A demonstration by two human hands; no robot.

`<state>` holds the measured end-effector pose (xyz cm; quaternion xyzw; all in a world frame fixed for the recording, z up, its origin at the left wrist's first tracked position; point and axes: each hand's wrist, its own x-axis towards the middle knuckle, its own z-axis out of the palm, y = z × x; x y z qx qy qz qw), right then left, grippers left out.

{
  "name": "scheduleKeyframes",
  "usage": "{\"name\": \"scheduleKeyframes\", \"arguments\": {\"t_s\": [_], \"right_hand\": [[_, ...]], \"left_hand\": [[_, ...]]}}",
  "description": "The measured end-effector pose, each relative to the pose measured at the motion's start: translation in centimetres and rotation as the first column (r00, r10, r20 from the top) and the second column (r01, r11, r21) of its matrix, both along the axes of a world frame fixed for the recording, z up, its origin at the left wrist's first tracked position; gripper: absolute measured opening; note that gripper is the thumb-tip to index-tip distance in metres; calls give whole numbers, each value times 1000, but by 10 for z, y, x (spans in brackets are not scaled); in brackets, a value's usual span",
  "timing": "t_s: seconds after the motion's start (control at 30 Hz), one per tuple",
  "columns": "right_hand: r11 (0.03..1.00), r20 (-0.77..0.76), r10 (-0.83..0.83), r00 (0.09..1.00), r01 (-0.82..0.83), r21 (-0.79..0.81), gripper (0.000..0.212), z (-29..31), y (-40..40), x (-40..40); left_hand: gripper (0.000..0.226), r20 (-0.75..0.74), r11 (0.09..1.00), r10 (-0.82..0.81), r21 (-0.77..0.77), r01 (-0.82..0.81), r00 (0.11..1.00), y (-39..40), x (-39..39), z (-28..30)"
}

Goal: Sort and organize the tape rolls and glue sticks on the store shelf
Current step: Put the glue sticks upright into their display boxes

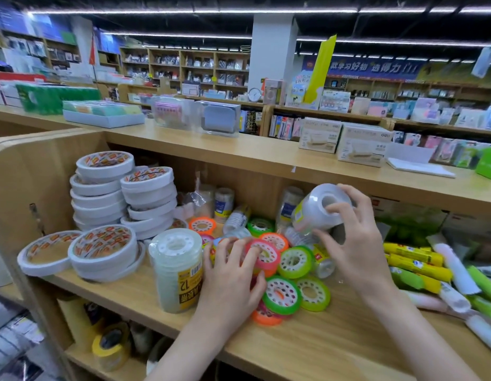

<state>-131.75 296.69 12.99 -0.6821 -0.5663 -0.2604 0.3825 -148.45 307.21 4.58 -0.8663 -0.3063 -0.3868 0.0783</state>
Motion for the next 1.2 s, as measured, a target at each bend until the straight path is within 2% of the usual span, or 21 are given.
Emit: {"name": "scheduleKeyframes", "arguments": {"t_s": [0.17, 0.27, 0.4, 0.53, 0.63, 0.7, 0.8, 0.97, 1.1, 1.2], "right_hand": [[995, -39, 96, 995, -97, -27, 37, 2, 10, -6], [978, -66, 180, 981, -186, -95, 39, 1, 30, -18], [972, -75, 172, 982, -181, -150, 41, -3, 58, -31], [961, -156, 32, 987, -74, -267, 49, -1, 75, -32], [924, -96, -134, 986, 90, -372, 54, 0, 79, -32], [906, -33, -201, 979, 173, -386, 52, 1, 75, -33], [923, 54, -172, 984, 180, -340, 43, -2, 65, -30], [928, 53, -176, 983, 183, -324, 32, 1, 37, -25], [887, 215, -269, 939, 329, -325, 31, -1, 18, -21], [888, 219, -291, 931, 348, -301, 39, -13, 6, -17]], "left_hand": [[35, 34, 1000, -9, 15, 9, 999, -2, 0, 0], [36, 49, 1000, 1, 17, -2, 999, -4, -1, 2], [37, 100, 998, 49, -48, -44, 994, -4, -3, 3], [44, 61, 995, 101, -21, -100, 993, -1, -1, 2], [46, 21, 994, 111, 6, -111, 994, 0, 1, 2], [46, -4, 994, 109, -8, -109, 994, 0, 1, 3], [47, -40, 993, 112, -31, -113, 993, 0, 0, 4], [48, -40, 996, 81, -27, -82, 996, 0, -1, 4], [42, 64, 999, -32, 1, 32, 997, -6, -5, 9], [35, 99, 991, -108, 93, 99, 989, -20, -12, 14]]}}
